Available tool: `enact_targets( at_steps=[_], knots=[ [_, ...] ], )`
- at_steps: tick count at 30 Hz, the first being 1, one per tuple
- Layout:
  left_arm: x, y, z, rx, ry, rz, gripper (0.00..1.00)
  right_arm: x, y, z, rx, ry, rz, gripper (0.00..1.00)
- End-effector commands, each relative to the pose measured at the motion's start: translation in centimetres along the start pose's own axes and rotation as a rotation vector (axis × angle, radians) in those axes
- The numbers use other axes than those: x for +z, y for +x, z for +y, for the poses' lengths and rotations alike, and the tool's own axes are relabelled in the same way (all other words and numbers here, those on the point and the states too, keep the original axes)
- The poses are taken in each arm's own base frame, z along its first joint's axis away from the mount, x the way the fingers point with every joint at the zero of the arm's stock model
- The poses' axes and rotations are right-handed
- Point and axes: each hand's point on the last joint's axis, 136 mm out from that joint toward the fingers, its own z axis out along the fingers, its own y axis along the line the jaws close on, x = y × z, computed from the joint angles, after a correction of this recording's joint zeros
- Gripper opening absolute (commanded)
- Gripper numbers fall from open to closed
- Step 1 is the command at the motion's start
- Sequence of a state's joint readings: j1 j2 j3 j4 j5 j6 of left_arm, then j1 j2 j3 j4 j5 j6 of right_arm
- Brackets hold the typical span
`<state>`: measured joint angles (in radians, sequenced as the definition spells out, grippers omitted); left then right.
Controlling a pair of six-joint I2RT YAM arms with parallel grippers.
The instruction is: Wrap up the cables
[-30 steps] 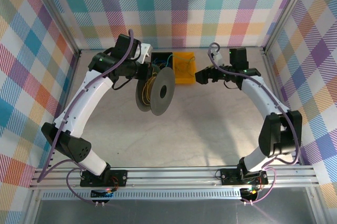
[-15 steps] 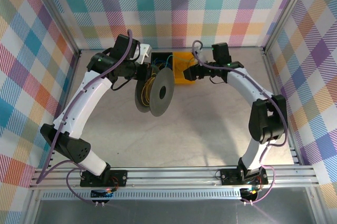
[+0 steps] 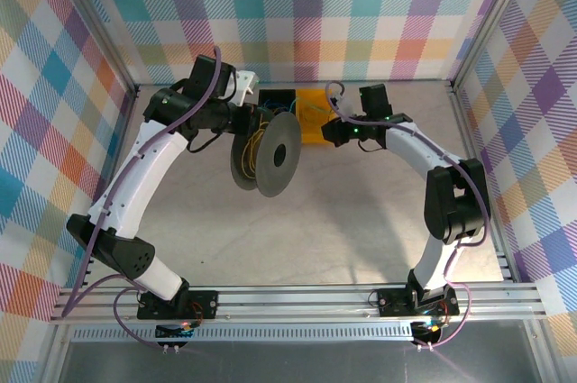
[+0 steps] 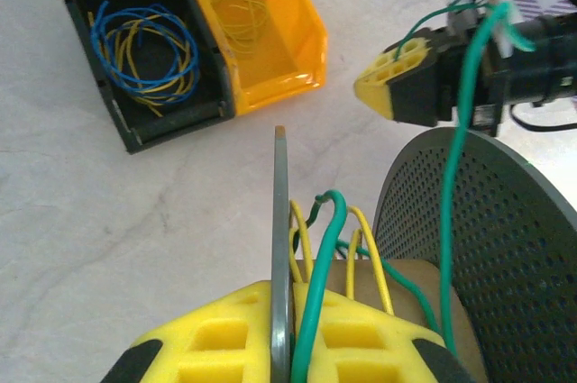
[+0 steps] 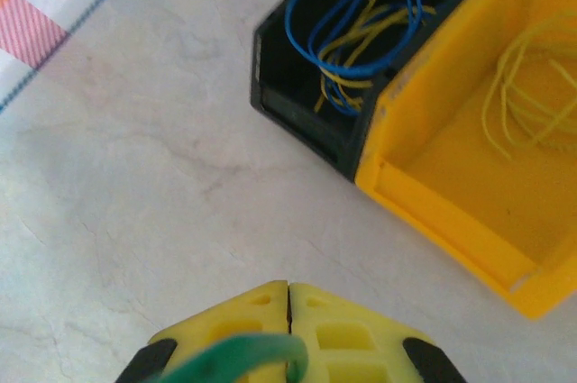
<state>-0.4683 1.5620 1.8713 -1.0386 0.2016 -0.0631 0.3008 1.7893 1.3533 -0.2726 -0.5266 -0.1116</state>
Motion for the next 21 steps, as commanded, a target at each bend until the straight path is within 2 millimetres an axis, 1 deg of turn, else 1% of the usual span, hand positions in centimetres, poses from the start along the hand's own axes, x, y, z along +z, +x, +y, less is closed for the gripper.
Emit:
enact_targets(
  at_steps=[1, 4, 8, 12, 15, 16, 17, 21],
  knots=[
    [-3.6, -3.3, -3.2, 0.013, 0.187, -0.144, 0.0, 0.4, 3.6, -1.3, 0.039, 0.058, 0.115, 0.0],
    [-5.1, -4.9, -4.3, -0.021, 0.31, -0.205, 0.0, 0.2, 5.7, -1.6, 0.069, 0.088, 0.177, 0.0],
    [-7.5, -7.4, -4.4, -0.086, 0.451, -0.306, 0.0, -0.6, 8.5, -1.5, 0.08, 0.15, 0.259, 0.0],
    [-9.0, -9.8, -2.5, -0.176, 0.527, -0.405, 0.0, -1.1, 10.9, -0.2, 0.079, 0.193, 0.322, 0.0],
    [-9.6, -11.7, -0.5, -0.269, 0.589, -0.479, 0.0, -1.3, 12.5, 0.8, 0.076, 0.228, 0.359, 0.0],
    [-9.5, -12.2, 0.4, -0.299, 0.586, -0.502, 0.0, -1.5, 12.9, 1.3, 0.062, 0.237, 0.368, 0.0],
    [-9.3, -12.5, 1.2, -0.326, 0.57, -0.516, 0.0, -1.6, 13.2, 1.8, 0.086, 0.252, 0.37, 0.0],
    [-8.4, -13.1, 4.1, -0.4, 0.496, -0.559, 0.0, -2.6, 13.8, 3.3, 0.063, 0.303, 0.384, 0.0]
  ],
)
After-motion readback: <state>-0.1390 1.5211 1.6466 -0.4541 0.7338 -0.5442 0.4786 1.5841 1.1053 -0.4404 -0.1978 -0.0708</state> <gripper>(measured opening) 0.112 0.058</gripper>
